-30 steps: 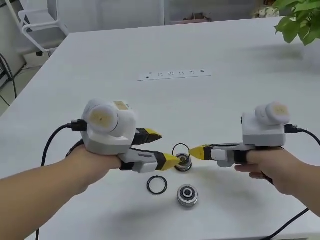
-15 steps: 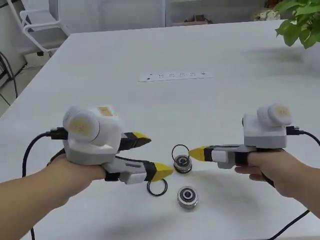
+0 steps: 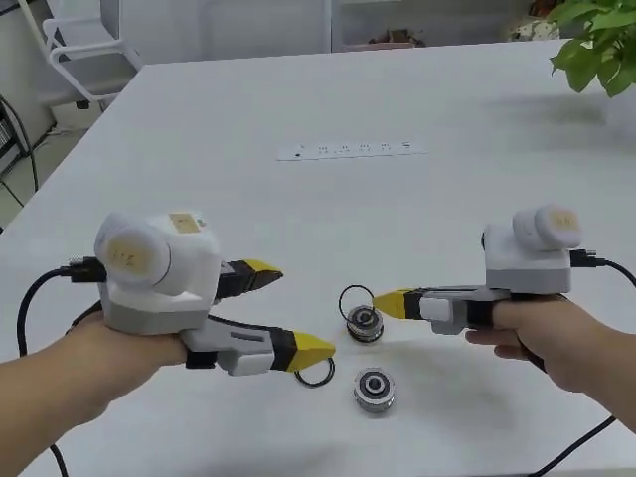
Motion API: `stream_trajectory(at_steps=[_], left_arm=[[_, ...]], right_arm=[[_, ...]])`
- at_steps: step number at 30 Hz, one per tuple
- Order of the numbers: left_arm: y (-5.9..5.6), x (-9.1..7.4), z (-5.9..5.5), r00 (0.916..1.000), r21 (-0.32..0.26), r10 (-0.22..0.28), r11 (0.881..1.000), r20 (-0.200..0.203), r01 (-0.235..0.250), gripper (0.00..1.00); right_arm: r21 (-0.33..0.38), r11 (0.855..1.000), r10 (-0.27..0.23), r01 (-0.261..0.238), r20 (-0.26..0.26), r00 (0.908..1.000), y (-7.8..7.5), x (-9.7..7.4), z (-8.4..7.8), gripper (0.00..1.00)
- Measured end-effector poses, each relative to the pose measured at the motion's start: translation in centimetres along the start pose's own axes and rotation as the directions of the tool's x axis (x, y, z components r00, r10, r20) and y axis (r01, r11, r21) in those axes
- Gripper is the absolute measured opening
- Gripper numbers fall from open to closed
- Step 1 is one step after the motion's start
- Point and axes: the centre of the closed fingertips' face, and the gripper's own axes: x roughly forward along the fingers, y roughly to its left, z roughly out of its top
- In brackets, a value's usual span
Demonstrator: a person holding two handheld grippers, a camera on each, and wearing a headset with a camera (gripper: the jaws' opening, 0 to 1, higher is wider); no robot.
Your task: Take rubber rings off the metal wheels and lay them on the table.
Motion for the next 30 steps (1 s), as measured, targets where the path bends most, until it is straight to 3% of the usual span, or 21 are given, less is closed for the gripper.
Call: stream_trajectory(at_steps=[15, 30], left_arm=[[-0.2, -1.5, -0.6, 0.9999, -0.018, 0.015, 1.0, 0.002, -0.015, 0.78], [-0.3, -3.4, -0.9, 0.9978, -0.04, 0.064, 0.997, 0.018, -0.064, 0.86]], right_arm=[[0.005, 1.0, 0.024, -0.024, 0.004, 0.9997, 0.7, 0.1, 0.0, 0.0], [0.026, 0.997, 0.069, -0.069, 0.014, 0.9975, 2.2, 0.6, 0.1, 0.0]])
